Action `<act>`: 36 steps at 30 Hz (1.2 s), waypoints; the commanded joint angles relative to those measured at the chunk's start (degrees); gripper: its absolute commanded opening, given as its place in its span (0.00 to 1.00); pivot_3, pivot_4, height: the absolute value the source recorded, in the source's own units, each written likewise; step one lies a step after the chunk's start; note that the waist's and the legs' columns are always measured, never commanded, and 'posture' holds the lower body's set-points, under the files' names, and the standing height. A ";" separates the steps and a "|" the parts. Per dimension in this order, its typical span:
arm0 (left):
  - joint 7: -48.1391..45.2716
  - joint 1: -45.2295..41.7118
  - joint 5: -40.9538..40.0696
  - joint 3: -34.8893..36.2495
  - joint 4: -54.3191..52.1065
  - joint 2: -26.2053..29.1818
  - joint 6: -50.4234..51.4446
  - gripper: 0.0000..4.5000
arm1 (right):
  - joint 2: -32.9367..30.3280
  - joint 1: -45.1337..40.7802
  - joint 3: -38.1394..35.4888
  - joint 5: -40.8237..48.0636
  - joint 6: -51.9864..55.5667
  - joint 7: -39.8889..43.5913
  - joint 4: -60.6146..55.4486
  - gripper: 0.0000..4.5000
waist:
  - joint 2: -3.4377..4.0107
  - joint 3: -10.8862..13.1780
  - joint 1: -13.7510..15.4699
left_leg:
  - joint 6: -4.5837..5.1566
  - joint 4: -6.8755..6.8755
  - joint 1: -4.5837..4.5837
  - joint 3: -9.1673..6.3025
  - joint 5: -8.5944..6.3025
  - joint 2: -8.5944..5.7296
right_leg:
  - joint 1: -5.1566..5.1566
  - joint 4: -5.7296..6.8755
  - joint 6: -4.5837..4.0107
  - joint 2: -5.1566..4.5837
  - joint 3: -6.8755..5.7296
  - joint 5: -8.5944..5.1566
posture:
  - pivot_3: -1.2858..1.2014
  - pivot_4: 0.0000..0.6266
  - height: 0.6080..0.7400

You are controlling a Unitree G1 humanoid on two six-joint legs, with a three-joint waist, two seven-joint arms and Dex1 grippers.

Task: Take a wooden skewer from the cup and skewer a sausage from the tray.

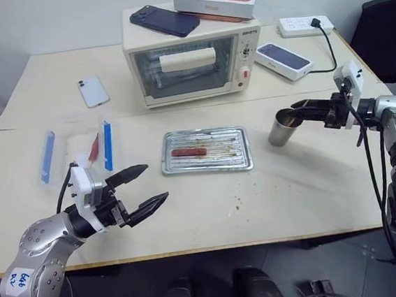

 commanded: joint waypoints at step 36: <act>1.16 -24.98 -12.29 -10.56 4.29 -15.78 11.51 0.83 | 23.81 21.89 -17.60 52.78 56.94 -24.19 -71.16 0.00 | 0.17 0.15 0.09 | -0.05 0.58 -0.52 -0.07 -0.05 -0.09 | -0.62 0.73 0.04 0.00 0.03 0.02 | 0.52 0.24 1.00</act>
